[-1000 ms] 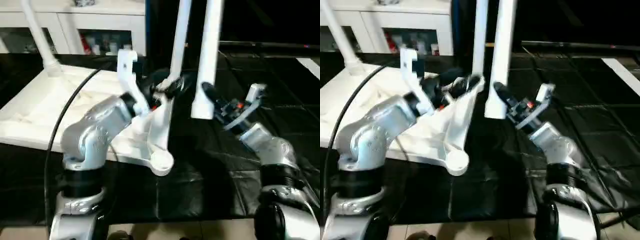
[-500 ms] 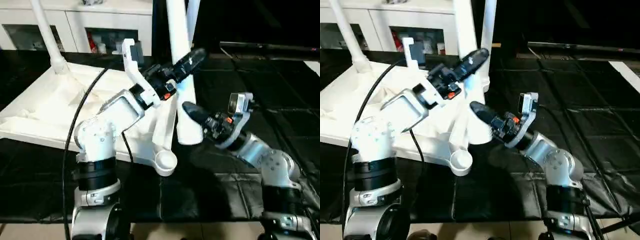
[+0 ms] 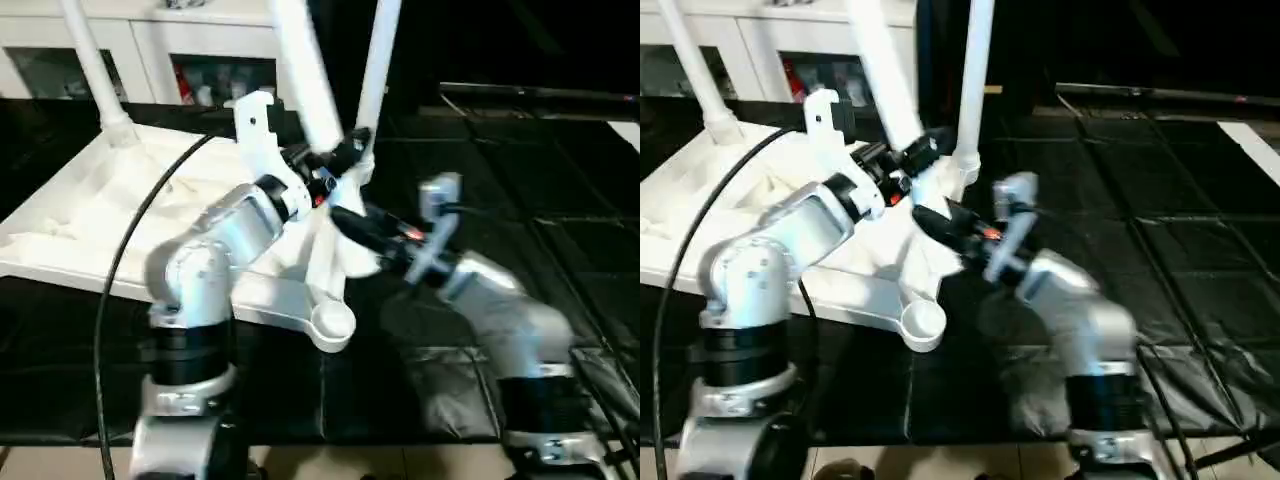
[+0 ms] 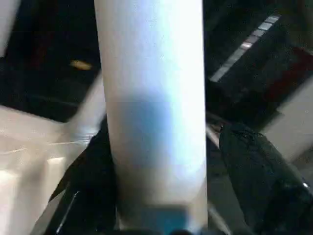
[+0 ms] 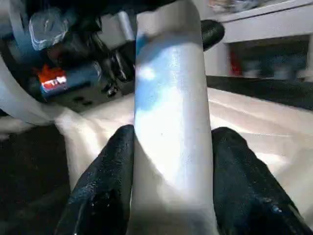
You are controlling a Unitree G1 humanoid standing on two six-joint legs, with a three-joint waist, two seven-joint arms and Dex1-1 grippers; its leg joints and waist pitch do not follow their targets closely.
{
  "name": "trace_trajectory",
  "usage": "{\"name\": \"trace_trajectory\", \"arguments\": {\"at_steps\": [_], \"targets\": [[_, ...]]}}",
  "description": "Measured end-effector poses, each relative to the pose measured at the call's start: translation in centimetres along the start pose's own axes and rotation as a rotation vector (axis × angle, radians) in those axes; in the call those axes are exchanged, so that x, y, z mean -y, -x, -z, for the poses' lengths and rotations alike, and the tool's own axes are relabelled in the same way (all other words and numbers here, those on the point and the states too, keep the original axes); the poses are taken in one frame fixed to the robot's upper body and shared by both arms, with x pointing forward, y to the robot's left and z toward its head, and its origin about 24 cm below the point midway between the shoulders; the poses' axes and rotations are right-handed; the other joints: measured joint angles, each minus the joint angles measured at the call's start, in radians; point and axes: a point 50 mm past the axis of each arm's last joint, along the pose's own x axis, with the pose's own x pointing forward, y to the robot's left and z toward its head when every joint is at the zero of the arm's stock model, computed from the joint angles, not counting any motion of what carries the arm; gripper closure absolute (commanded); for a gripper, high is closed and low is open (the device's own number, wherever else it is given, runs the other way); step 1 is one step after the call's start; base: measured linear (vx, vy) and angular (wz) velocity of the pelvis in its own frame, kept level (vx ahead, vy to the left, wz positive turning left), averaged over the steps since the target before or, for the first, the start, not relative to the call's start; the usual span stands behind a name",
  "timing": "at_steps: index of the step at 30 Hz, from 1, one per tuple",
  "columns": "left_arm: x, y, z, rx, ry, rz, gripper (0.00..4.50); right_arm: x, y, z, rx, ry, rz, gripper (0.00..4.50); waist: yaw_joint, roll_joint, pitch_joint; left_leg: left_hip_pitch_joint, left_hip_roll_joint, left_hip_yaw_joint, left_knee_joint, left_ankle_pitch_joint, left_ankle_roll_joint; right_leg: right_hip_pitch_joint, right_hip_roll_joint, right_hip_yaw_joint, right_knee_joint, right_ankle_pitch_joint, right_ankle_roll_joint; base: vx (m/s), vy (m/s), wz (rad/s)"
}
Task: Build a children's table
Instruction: Pick table leg
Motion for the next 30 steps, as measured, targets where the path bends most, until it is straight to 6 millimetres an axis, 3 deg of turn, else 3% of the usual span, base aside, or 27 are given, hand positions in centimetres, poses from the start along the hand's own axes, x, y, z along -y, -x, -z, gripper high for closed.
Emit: {"name": "trace_trajectory", "arguments": {"at_steps": [10,20,21,25,30], "targets": [[-1.4,0.0,-0.5,0.079,-0.005,-0.198,2.22,-1.5,-1.7,0.6,-0.037,0.263,0.104,2.62,-0.020,-0.001,0.001,0.000,0.000,0.000,0.000,0.000,0.000,0.000,0.000,0.000,0.000,0.000,0.000,0.000,0.000,0.00],[-1.3,0.0,-0.6,0.099,0.006,-0.211,2.56,-1.7,-2.1,0.9,-0.019,0.278,0.123,2.62,-0.030,-0.001,0.000,0.000,0.000,0.000,0.000,0.000,0.000,0.000,0.000,0.000,0.000,0.000,0.000,0.000,0.000,0.00],[-1.3,0.0,-0.6,0.103,0.008,-0.209,2.57,-1.7,-2.1,0.9,-0.010,0.279,0.119,2.06,-0.030,-0.001,0.000,0.000,0.000,0.000,0.000,0.000,0.000,0.000,0.000,0.000,0.000,0.000,0.000,0.000,0.000,0.00],[-1.2,-0.1,-0.6,0.106,-0.003,-0.189,2.57,-1.7,-1.9,0.3,0.062,0.182,0.067,1.75,-0.029,-0.001,0.000,0.000,0.000,0.000,0.000,0.000,0.000,0.000,0.000,0.000,0.001,0.001,0.000,0.000,0.000,0.00],[-2.0,0.4,-0.8,0.017,-0.115,-0.001,2.59,-0.6,-0.3,-0.3,0.041,0.022,-0.052,1.37,-0.027,-0.001,0.000,0.001,0.000,0.000,0.000,0.000,0.000,0.000,0.000,0.001,0.002,0.005,-0.007,0.000,0.000,0.00]]}}
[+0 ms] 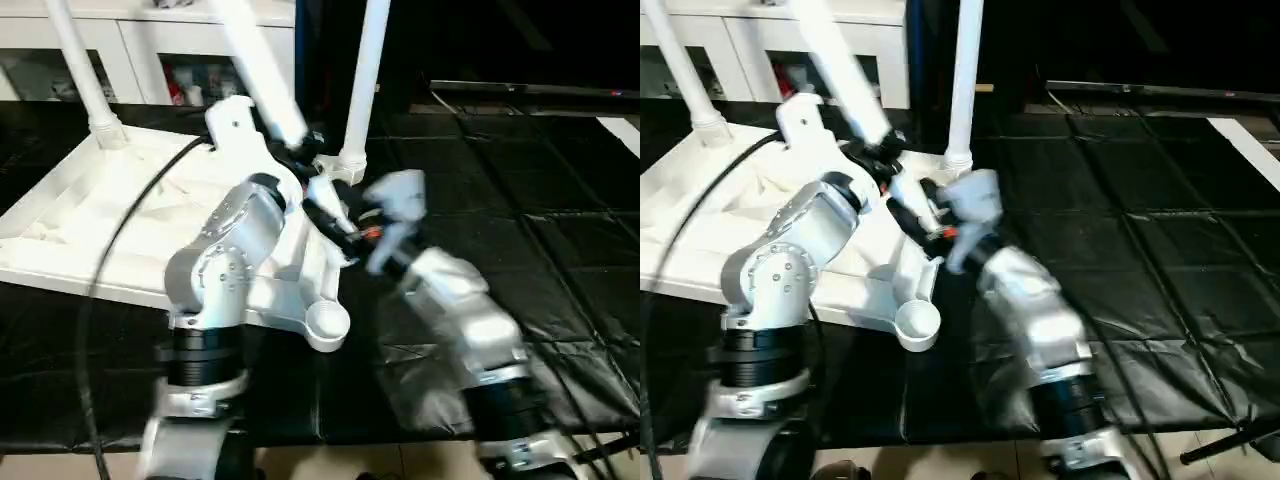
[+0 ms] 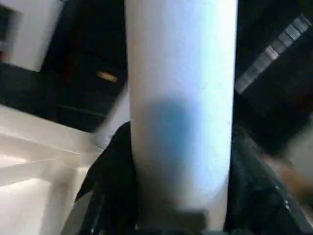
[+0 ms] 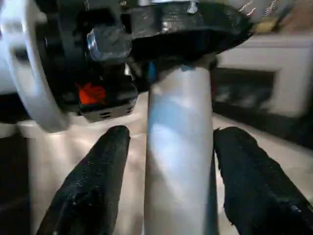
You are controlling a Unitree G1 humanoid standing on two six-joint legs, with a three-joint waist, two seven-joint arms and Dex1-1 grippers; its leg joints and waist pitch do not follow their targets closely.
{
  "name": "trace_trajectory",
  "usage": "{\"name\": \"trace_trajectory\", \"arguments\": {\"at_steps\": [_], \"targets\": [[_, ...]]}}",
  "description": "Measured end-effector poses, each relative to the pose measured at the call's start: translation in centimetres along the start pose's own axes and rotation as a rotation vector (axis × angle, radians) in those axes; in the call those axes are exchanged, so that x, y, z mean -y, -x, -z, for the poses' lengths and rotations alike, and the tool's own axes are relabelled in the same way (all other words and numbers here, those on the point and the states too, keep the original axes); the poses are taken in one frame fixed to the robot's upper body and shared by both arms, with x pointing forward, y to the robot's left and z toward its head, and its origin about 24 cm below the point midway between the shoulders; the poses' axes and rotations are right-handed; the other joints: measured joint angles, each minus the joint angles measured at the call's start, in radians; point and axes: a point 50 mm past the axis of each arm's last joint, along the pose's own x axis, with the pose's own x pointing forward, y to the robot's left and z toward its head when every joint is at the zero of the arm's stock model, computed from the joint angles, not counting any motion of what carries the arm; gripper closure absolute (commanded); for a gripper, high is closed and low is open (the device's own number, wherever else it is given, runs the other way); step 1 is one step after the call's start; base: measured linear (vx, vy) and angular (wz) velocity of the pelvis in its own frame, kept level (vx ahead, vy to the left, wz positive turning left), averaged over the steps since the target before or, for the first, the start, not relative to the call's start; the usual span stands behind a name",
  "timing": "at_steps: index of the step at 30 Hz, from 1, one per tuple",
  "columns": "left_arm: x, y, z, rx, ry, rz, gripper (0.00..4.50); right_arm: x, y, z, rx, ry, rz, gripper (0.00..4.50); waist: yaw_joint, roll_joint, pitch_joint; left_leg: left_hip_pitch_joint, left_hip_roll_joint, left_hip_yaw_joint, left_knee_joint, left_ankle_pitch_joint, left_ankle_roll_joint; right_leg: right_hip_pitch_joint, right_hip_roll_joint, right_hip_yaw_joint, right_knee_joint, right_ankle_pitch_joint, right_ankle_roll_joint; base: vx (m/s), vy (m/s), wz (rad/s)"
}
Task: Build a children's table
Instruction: Pick table leg
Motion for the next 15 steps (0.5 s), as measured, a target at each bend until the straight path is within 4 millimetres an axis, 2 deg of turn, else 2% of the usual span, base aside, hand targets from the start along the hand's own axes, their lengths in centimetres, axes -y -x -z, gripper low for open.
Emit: {"name": "trace_trajectory", "arguments": {"at_steps": [4,6,9,15], "targets": [[-0.6,0.9,-0.5,-0.076,-0.010,0.200,2.59,1.1,2.4,-0.3,-0.092,-0.063,-0.160,1.05,0.001,0.000,0.000,0.000,0.000,0.000,0.001,0.000,0.000,0.000,0.000,0.000,0.002,0.000,0.000,0.000,0.000,0.00],[-0.5,1.3,-0.7,-0.095,0.008,0.284,2.60,1.2,2.8,-0.4,-0.107,-0.085,-0.213,0.90,0.002,0.000,0.000,0.001,0.000,0.000,0.002,0.000,0.000,0.000,0.000,0.000,0.003,0.000,-0.001,0.000,0.000,0.00],[0.4,1.8,-0.8,-0.136,0.045,0.480,2.60,1.1,3.0,-1.1,-0.115,-0.163,-0.325,0.88,0.002,0.000,0.000,0.001,0.000,0.000,0.002,0.001,0.001,0.001,0.000,0.000,0.003,0.001,-0.002,0.000,0.000,0.00],[1.6,3.8,-1.7,-0.168,0.126,0.896,2.60,1.0,4.8,-2.3,-0.147,-0.312,-0.575,0.88,0.008,0.000,0.000,0.003,0.000,0.001,0.003,0.002,0.001,0.004,0.000,0.000,0.003,0.002,-0.003,0.000,0.000,0.00]]}}
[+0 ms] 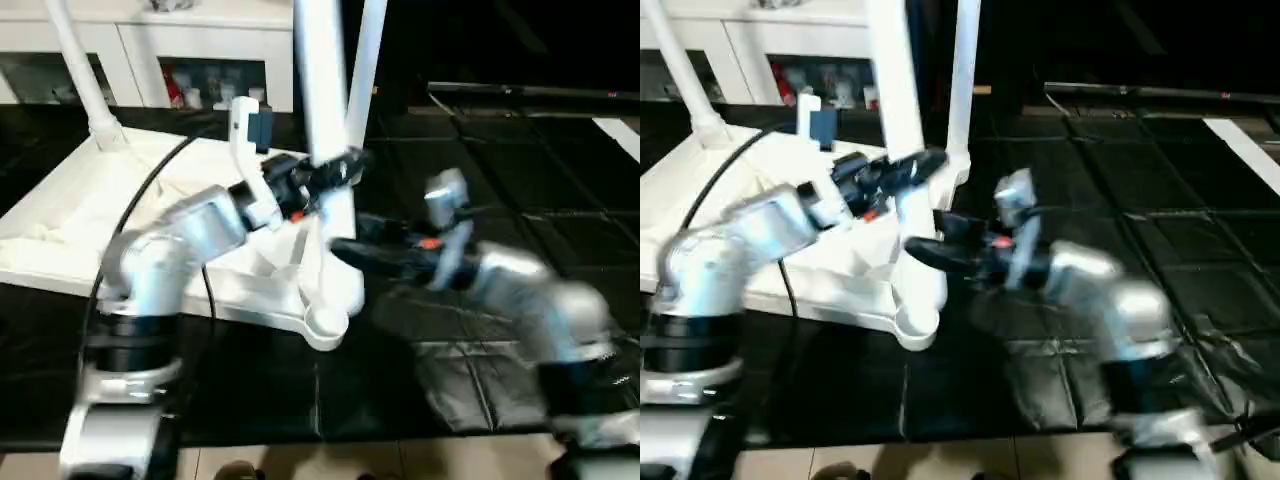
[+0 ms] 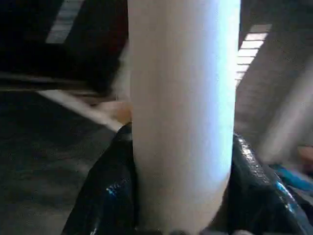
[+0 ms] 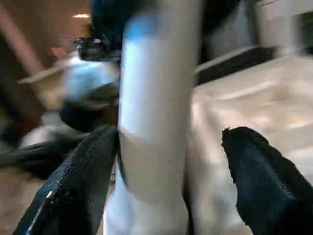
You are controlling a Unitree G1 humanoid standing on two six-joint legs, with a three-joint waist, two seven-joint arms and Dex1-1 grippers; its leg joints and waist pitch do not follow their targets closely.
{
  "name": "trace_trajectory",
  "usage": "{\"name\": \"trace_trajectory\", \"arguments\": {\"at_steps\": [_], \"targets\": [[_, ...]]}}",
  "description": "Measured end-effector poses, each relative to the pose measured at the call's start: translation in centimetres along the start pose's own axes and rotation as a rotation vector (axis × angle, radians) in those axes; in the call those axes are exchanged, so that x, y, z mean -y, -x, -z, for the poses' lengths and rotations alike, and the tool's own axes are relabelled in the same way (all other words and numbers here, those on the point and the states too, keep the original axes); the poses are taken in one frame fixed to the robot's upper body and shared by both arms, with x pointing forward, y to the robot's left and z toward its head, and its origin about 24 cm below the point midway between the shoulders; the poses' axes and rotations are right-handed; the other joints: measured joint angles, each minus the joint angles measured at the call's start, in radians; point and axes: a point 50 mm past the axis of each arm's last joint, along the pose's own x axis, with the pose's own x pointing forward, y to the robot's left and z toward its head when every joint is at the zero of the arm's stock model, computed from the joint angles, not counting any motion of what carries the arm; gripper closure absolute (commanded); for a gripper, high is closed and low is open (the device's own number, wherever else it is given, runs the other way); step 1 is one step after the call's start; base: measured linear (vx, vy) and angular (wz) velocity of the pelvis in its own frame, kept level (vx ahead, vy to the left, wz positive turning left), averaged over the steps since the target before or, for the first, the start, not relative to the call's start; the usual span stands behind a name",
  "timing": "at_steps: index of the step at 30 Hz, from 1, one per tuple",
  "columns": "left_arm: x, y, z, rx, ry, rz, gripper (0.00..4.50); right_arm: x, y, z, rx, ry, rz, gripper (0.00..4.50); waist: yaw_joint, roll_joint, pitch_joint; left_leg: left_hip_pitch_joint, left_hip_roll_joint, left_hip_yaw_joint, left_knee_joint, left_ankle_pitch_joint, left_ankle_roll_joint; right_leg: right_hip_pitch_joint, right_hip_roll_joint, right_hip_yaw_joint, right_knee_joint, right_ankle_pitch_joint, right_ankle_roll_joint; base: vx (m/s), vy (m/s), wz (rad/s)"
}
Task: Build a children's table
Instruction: Pick table leg
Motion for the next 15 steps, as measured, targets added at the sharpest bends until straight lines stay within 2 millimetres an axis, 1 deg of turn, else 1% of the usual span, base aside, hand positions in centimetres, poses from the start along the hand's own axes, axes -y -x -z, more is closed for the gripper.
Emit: {"name": "trace_trajectory", "arguments": {"at_steps": [2,4,6,7,10,11,12,14,15], "targets": [[0.6,-0.2,0.1,-0.007,0.027,0.092,2.60,-0.4,-0.1,0.1,-0.012,-0.032,-0.083,0.88,0.004,0.000,0.000,0.000,0.000,0.000,0.001,0.000,0.000,0.001,0.000,0.000,0.000,0.000,0.000,0.000,0.000,0.00],[1.2,-0.9,0.3,-0.035,0.050,0.193,2.60,-0.9,-0.3,0.3,-0.043,-0.080,-0.177,0.88,0.009,0.000,0.000,0.001,0.000,0.000,0.002,0.000,0.000,0.001,0.000,0.000,0.001,0.001,-0.001,0.000,0.000,0.00],[1.8,-1.6,0.1,-0.048,0.048,0.265,2.60,-1.2,-0.8,0.5,-0.058,-0.117,-0.246,1.17,0.015,0.000,0.000,0.000,0.001,0.000,0.002,0.000,0.000,0.001,0.000,0.000,0.001,0.001,-0.001,0.000,0.000,0.00],[2.0,-1.8,0.1,-0.055,0.047,0.295,2.60,-1.3,-1.0,0.6,-0.068,-0.134,-0.273,1.17,0.018,0.001,-0.001,0.000,0.001,0.000,0.002,0.000,0.000,0.002,0.000,0.000,0.002,0.001,-0.001,0.000,0.000,0.00],[2.2,-2.0,0.3,-0.063,0.058,0.334,2.60,-1.6,-1.1,0.8,-0.065,-0.169,-0.326,1.37,0.025,0.001,-0.001,0.000,0.001,0.000,0.002,0.000,0.000,0.004,0.000,0.000,0.001,0.000,0.000,0.000,0.000,0.00],[2.2,-2.1,0.4,-0.067,0.061,0.342,2.60,-1.7,-1.1,0.8,-0.065,-0.175,-0.335,1.37,0.026,0.000,-0.001,0.001,0.001,0.000,0.003,0.000,0.000,0.005,0.000,0.000,0.001,0.000,0.000,0.000,0.000,0.00],[2.3,-2.2,0.5,-0.069,0.064,0.353,2.60,-1.7,-1.2,0.8,-0.065,-0.181,-0.346,1.54,0.026,0.000,-0.001,0.000,0.001,0.000,0.003,0.000,0.000,0.005,0.000,0.000,0.001,0.000,0.001,0.000,0.000,0.00],[2.3,-2.3,0.7,-0.073,0.070,0.364,2.60,-1.9,-1.3,1.0,-0.070,-0.200,-0.373,1.68,0.027,0.000,-0.001,0.000,0.001,0.000,0.003,0.000,0.000,0.005,0.000,0.000,0.001,-0.001,0.003,0.000,0.000,0.00],[2.2,-2.3,0.7,-0.072,0.073,0.365,2.60,-1.9,-1.3,1.1,-0.073,-0.206,-0.381,1.84,0.028,0.000,-0.001,0.000,0.001,0.000,0.004,0.000,0.000,0.005,0.000,0.000,0.001,-0.001,0.004,0.000,0.000,0.00]]}}
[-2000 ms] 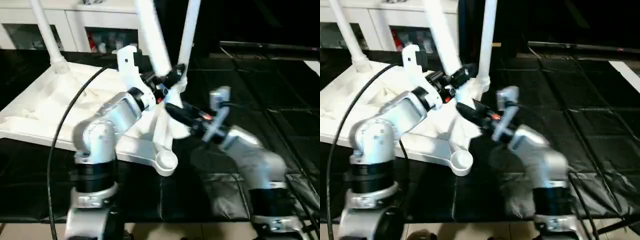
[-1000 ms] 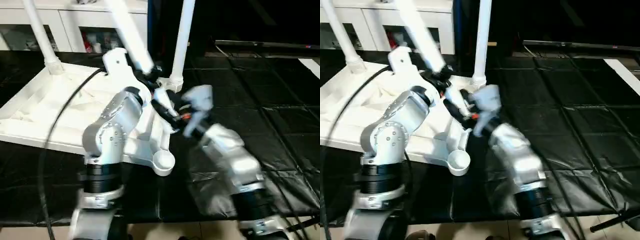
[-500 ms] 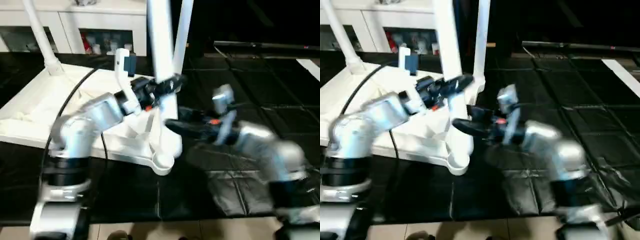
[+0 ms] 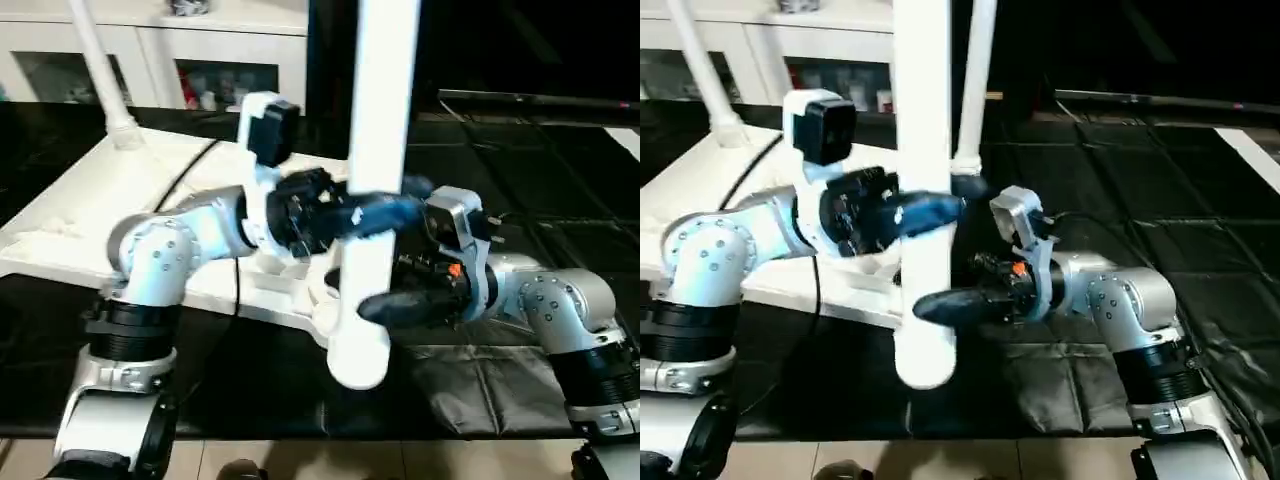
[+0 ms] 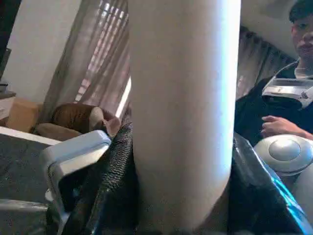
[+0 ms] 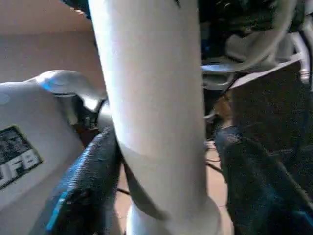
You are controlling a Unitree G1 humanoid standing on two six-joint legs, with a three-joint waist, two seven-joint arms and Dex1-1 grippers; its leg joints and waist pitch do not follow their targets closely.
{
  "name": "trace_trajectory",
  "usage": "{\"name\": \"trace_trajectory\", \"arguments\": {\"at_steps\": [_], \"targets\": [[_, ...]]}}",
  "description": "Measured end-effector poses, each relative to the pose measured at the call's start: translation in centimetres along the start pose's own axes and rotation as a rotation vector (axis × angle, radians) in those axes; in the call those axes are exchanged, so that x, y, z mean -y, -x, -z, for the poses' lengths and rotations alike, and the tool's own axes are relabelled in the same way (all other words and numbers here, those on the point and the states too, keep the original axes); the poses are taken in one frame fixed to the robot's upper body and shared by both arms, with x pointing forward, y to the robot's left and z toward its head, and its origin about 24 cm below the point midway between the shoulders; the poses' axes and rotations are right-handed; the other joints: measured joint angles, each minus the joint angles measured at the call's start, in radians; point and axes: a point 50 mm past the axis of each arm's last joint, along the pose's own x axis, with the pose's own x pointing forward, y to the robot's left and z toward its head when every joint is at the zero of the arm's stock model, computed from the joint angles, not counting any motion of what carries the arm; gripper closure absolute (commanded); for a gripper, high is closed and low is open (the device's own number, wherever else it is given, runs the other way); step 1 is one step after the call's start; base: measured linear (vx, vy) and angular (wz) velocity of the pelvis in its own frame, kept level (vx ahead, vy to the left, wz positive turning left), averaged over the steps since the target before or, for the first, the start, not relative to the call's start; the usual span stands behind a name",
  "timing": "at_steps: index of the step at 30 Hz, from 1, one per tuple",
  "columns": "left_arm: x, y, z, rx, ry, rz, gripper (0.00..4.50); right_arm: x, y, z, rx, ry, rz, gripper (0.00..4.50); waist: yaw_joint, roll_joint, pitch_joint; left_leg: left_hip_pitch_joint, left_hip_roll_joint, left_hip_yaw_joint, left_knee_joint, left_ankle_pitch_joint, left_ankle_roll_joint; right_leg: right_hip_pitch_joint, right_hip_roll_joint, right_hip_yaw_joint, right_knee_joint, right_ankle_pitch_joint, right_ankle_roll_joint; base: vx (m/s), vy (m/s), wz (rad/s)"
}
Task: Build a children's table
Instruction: Pick table leg
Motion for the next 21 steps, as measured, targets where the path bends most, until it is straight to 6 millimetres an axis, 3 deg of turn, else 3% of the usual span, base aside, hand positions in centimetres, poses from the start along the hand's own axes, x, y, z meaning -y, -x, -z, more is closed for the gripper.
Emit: {"name": "trace_trajectory", "arguments": {"at_steps": [7,21], "targets": [[-0.15,-0.08,-0.13,0.000,0.006,0.015,2.60,-0.09,0.02,0.07,-0.002,-0.016,-0.014,2.38,0.002,0.000,0.000,0.000,0.000,0.000,0.000,0.000,0.000,0.000,0.000,0.000,0.000,0.000,0.001,0.000,0.000,0.00],[-0.68,0.00,-0.07,0.020,0.011,-0.011,2.60,-0.11,0.34,0.07,0.023,-0.003,0.005,2.52,0.007,0.000,0.000,0.000,0.000,0.000,0.001,0.000,0.000,0.000,0.000,0.000,0.000,0.001,0.001,0.000,0.000,0.00]]}}
